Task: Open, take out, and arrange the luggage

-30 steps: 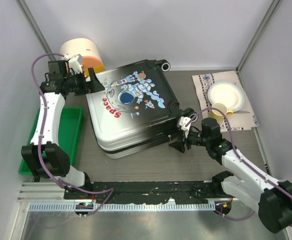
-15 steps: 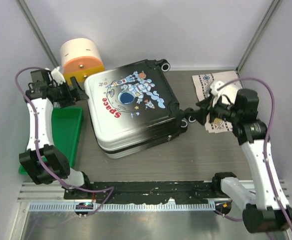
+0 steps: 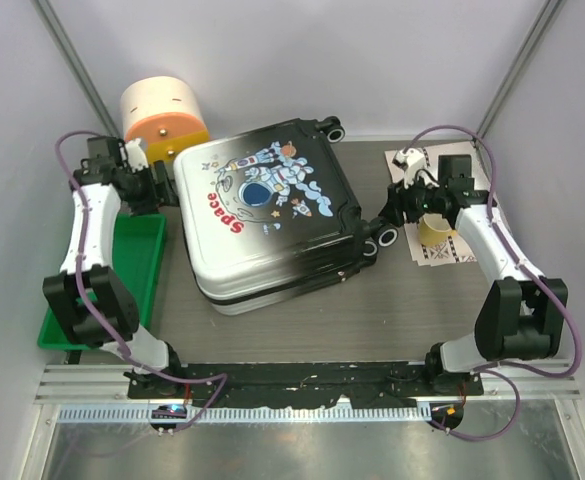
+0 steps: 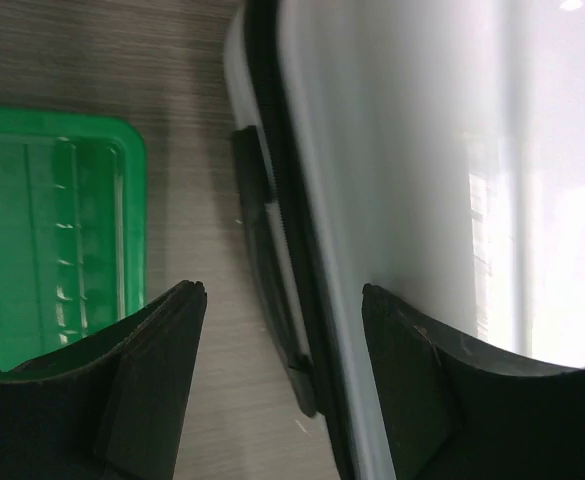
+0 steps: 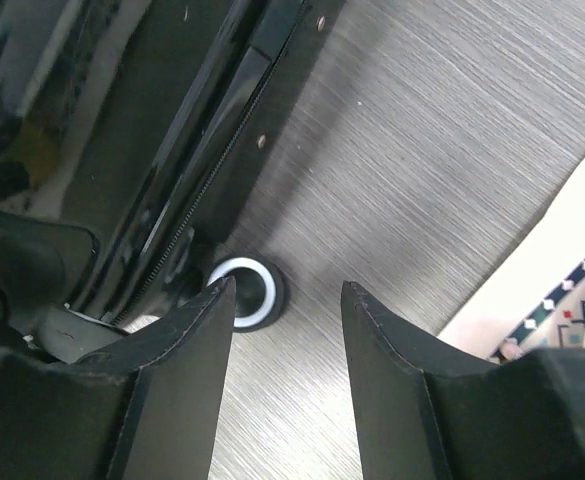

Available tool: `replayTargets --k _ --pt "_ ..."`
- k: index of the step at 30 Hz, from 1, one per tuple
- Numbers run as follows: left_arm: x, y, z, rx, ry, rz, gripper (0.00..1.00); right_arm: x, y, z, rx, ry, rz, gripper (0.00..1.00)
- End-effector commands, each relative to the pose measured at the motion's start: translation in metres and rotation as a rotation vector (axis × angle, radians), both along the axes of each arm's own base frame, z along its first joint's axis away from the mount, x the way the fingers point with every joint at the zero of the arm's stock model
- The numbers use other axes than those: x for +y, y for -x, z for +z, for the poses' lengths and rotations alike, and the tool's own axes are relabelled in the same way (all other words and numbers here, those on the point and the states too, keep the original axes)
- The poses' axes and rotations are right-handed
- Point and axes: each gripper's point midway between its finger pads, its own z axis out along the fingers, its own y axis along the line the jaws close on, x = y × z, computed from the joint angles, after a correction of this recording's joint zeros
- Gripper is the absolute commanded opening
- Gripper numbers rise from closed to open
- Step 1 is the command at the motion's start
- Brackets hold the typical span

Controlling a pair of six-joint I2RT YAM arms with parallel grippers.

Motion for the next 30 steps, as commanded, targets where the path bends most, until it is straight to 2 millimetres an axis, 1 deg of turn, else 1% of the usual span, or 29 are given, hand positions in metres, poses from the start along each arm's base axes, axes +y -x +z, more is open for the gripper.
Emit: replayTargets --k 1,2,3,4,5,6,7,8,9,10,11,12,13,14,15,16,18,19,20,21,24,25,26,27,28,29,30 --pt "-0.076 -0.023 -0.021 0.052 0.068 -0.22 0.7 0.033 0.049 0.003 -0.072 0.005 0.231 0.53" --pt "-0.08 -0.03 -0.021 0.046 0.065 -0.233 0.7 0.038 0.062 -0.004 -0.054 0.008 0.268 0.53" --pt "-0.084 -0.041 -0.012 0.016 0.059 -0.249 0.69 0.039 0.075 -0.015 -0.03 0.011 0.292 0.53" --pt "-0.092 -0.049 -0.025 0.045 0.067 -0.272 0.69 0.042 0.09 -0.015 -0.025 0.012 0.324 0.53" --pt "-0.094 -0.055 -0.024 0.039 0.072 -0.286 0.69 0.049 0.102 -0.019 -0.012 0.012 0.364 0.53" --pt "-0.095 -0.068 -0.012 0.007 0.07 -0.296 0.69 0.051 0.115 -0.026 0.014 0.01 0.387 0.53" --pt "-0.096 -0.074 -0.009 0.002 0.072 -0.298 0.7 0.056 0.126 -0.025 0.016 0.001 0.412 0.53" --pt "-0.094 -0.076 -0.017 0.041 0.07 -0.299 0.75 0.06 0.133 -0.026 0.02 -0.003 0.426 0.53" --pt "-0.093 -0.087 0.005 -0.02 0.041 -0.324 0.77 0.07 0.146 -0.03 0.031 -0.008 0.467 0.53" --pt "-0.089 -0.089 0.013 -0.031 0.026 -0.328 0.8 0.077 0.146 -0.027 0.013 -0.015 0.471 0.53" --pt "-0.085 -0.087 0.019 -0.026 0.014 -0.326 0.83 0.082 0.151 -0.02 0.003 -0.035 0.458 0.53" --pt "-0.081 -0.09 0.035 -0.069 -0.003 -0.324 0.84 0.092 0.16 -0.022 0.011 -0.044 0.482 0.53" --pt "-0.073 -0.089 0.043 -0.084 -0.008 -0.31 0.86 0.099 0.158 -0.016 -0.028 -0.056 0.488 0.53" --pt "-0.066 -0.087 0.052 -0.101 -0.015 -0.297 0.92 0.104 0.163 -0.014 -0.021 -0.069 0.472 0.53" --pt "-0.06 -0.08 0.064 -0.13 -0.027 -0.284 0.94 0.108 0.165 -0.01 -0.032 -0.078 0.475 0.53" --pt "-0.05 -0.076 0.068 -0.142 -0.038 -0.272 0.95 0.117 0.168 -0.006 -0.051 -0.093 0.497 0.53" --pt "-0.039 -0.06 0.073 -0.137 -0.041 -0.259 0.98 0.122 0.175 0.002 -0.053 -0.129 0.505 0.56" --pt "-0.037 -0.055 0.072 -0.148 -0.062 -0.307 0.98 0.122 0.174 0.006 -0.063 -0.133 0.498 0.57" --pt "-0.037 -0.045 0.07 -0.128 -0.06 -0.323 0.98 0.12 0.17 0.012 -0.083 -0.128 0.479 0.58" --pt "-0.039 -0.039 0.069 -0.12 -0.058 -0.332 0.98 0.113 0.162 0.017 -0.128 -0.093 0.433 0.61" --pt "-0.047 -0.027 0.068 -0.115 -0.016 -0.37 0.97 0.087 0.142 0.03 -0.212 -0.065 0.338 0.63" --pt "-0.053 -0.023 0.075 -0.137 0.008 -0.383 0.97 0.079 0.137 0.032 -0.211 -0.069 0.313 0.63" --pt "-0.055 -0.024 0.077 -0.153 0.024 -0.379 0.97 0.055 0.121 0.039 -0.224 -0.068 0.236 0.63" --pt "-0.058 -0.023 0.078 -0.159 0.036 -0.386 0.97 0.046 0.116 0.04 -0.217 -0.072 0.222 0.63" --pt "-0.063 -0.02 0.083 -0.176 0.057 -0.402 0.97 0.037 0.114 0.032 -0.181 -0.069 0.226 0.64" --pt "-0.064 -0.02 0.084 -0.188 0.058 -0.408 0.96 0.017 0.1 0.039 -0.194 -0.055 0.168 0.64" --pt "-0.065 -0.02 0.086 -0.194 0.063 -0.415 0.96 0.008 0.094 0.037 -0.191 -0.043 0.151 0.65"
